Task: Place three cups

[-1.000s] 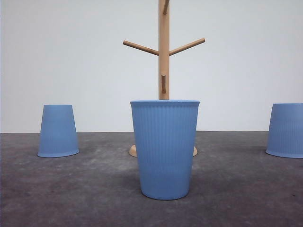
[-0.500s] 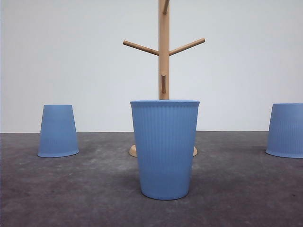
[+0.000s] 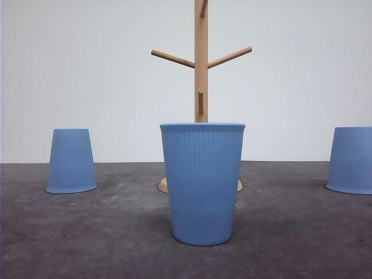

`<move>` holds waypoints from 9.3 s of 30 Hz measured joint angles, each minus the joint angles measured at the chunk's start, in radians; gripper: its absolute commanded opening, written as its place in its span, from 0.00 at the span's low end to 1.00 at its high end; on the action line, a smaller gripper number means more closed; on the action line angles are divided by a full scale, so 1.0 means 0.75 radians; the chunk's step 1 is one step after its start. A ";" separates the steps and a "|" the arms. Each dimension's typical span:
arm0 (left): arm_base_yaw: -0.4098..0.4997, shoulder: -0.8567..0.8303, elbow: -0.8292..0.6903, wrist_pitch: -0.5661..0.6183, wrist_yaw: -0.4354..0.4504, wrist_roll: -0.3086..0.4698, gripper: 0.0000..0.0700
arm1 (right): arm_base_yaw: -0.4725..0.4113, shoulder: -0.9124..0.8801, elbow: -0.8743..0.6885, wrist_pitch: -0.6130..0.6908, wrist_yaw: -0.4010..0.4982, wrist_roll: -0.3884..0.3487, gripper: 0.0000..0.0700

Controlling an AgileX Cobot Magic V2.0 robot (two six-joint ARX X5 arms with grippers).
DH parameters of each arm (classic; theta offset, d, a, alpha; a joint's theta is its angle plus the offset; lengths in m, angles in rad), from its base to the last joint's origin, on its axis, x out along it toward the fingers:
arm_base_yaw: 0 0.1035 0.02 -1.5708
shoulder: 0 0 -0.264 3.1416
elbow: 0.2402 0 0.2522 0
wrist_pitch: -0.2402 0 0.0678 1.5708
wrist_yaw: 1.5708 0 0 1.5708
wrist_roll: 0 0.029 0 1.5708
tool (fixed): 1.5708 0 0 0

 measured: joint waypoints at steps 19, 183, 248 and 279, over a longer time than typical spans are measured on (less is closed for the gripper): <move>0.000 0.047 0.086 -0.015 -0.015 -0.193 0.02 | 0.000 0.024 0.066 -0.036 0.001 0.143 0.01; -0.242 2.755 2.960 -1.121 0.997 0.031 0.74 | 0.000 1.171 1.047 -0.519 -0.176 0.027 0.82; -0.291 2.366 2.781 -1.675 -0.304 0.121 0.74 | -0.109 2.011 1.191 0.095 -0.246 -0.047 0.95; -0.379 1.728 1.874 -1.675 -0.297 -0.067 0.74 | -0.190 2.066 1.420 0.037 -0.643 0.066 0.40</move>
